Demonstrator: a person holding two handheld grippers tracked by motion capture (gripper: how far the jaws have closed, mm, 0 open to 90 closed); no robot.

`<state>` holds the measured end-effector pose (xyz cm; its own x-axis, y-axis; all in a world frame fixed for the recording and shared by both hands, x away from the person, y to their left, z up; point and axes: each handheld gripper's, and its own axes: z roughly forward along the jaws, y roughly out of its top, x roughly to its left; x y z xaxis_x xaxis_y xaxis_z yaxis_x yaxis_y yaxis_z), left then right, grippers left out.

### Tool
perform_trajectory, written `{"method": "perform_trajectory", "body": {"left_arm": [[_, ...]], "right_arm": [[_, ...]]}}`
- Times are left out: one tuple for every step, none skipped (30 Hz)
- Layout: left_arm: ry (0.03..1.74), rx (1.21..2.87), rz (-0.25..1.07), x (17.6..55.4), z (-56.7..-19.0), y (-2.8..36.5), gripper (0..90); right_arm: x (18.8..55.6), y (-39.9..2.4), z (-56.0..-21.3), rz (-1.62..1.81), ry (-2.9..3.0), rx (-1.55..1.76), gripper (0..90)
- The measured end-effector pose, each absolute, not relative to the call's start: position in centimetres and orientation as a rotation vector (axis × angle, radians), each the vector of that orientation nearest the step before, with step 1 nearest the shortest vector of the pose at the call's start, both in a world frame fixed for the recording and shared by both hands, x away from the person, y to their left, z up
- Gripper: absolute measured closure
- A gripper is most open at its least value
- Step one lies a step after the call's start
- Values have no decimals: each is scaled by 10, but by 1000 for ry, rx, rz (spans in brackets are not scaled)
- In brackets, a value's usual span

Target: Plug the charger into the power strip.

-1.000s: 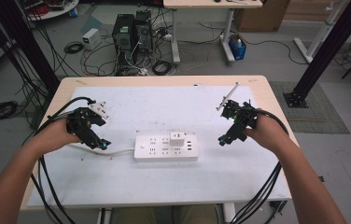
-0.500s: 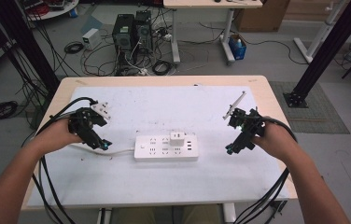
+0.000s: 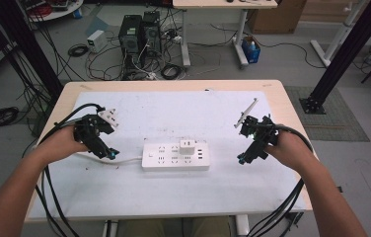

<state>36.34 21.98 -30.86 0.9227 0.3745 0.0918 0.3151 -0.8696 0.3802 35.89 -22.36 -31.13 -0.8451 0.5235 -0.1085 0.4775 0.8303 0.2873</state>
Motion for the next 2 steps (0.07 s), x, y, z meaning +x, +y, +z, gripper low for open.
{"method": "perform_trajectory", "body": {"left_arm": [[509,2717,231,363,-309,219,195],[505,2717,234,363,-309,219,195]], "right_arm": [[359,-224,-312,377,2829,780,9],[359,-225,-312,383,2826,788,9]]}}
